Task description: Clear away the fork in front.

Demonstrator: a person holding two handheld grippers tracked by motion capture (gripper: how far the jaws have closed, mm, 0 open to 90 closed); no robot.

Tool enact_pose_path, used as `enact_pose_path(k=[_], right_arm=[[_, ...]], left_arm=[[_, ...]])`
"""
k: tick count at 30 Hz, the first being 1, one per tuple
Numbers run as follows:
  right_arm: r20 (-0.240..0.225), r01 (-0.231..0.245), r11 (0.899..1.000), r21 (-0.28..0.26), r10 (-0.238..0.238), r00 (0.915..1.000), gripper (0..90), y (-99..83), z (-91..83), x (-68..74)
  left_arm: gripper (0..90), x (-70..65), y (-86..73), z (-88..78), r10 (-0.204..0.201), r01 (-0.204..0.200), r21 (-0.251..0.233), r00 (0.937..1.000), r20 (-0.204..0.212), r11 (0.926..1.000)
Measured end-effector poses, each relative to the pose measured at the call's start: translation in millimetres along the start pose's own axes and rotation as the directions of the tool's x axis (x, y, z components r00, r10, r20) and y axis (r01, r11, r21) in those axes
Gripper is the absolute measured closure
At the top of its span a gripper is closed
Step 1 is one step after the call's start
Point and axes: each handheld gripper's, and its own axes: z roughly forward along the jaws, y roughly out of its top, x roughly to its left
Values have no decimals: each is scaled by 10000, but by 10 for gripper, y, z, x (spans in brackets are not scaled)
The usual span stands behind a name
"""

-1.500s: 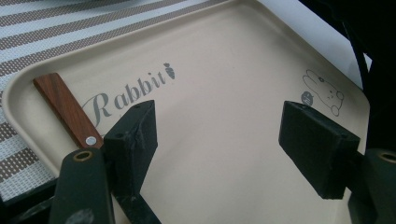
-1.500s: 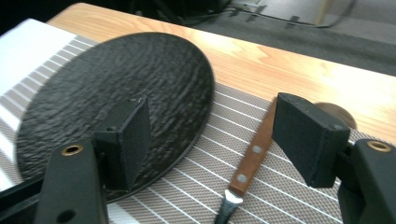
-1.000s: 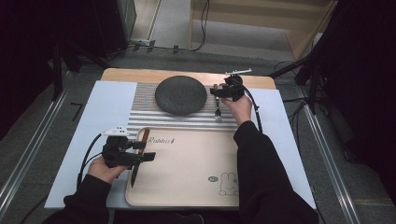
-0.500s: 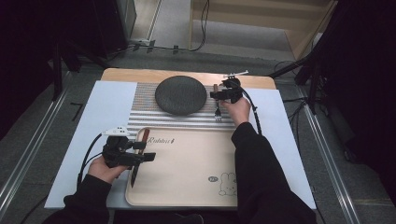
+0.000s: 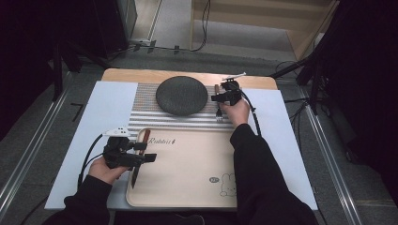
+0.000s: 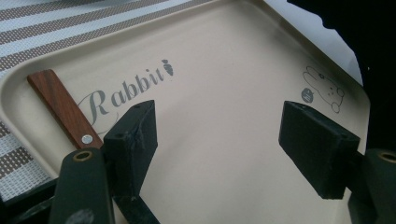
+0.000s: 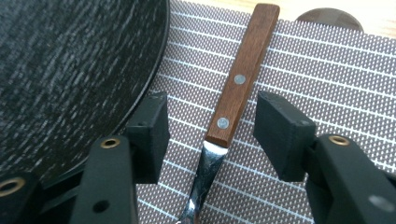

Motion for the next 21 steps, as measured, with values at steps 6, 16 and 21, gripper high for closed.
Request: enact_pose_path(k=[6, 16, 21], right_arm=[[539, -288, 9986, 445, 264, 9982, 562, -3, 36, 34], [1388, -472, 9974, 553, 391, 9896, 713, -2, 45, 78], [1676, -737, 9968, 307, 676, 9835, 753, -30, 55, 99]], left_arm=[[282, 1, -1, -4, -20, 20, -28, 10000, -10, 10000], [282, -4, 1, 7, 52, -52, 23, 10000, -7, 10000], [282, -6, 3, 1, 54, -54, -6, 10000, -24, 10000]])
